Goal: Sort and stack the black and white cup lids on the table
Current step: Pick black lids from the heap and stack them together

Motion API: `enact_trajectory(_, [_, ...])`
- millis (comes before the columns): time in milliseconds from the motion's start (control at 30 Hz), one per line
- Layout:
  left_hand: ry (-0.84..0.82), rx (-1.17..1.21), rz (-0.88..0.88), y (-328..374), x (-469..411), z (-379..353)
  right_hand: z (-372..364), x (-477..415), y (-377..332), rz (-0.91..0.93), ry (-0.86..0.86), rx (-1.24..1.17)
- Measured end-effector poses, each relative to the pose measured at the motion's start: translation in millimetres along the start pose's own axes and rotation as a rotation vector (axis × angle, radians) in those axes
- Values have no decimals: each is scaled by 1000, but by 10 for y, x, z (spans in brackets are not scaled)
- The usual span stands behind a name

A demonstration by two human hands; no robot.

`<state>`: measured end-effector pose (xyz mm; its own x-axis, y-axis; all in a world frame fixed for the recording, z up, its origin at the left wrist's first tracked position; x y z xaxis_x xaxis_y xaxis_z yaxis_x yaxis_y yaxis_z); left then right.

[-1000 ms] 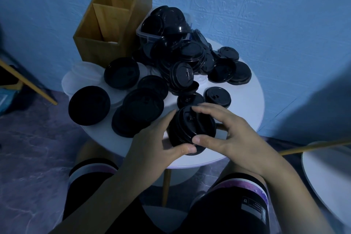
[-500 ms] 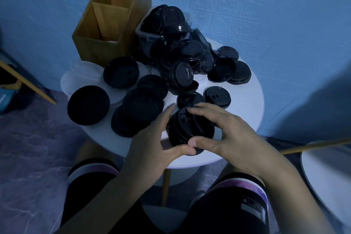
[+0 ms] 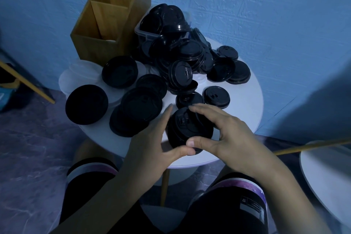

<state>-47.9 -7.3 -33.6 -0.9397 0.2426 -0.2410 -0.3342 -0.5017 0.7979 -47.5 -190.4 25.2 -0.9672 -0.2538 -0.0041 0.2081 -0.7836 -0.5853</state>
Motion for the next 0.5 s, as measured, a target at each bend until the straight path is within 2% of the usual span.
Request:
enact_trajectory(333, [14,-33,-15,7,30,-7,-109,87,-9,-67,147,-41])
enact_trajectory(500, [-19,-17,-4,6,23,2,-199,90,217,-98,81,-450])
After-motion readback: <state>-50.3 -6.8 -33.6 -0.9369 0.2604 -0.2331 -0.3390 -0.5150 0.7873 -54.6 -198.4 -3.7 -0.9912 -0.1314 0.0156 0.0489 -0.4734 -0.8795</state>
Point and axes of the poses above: each hand's wrist, its own x-axis away from the middle knuckle, its own z-axis out of the back of the hand, y = z × x, the point moved 4 cm from there along -x, towards the middle knuckle, and after that the axes turned 2 degrees about -z, right-handed, at the moved point
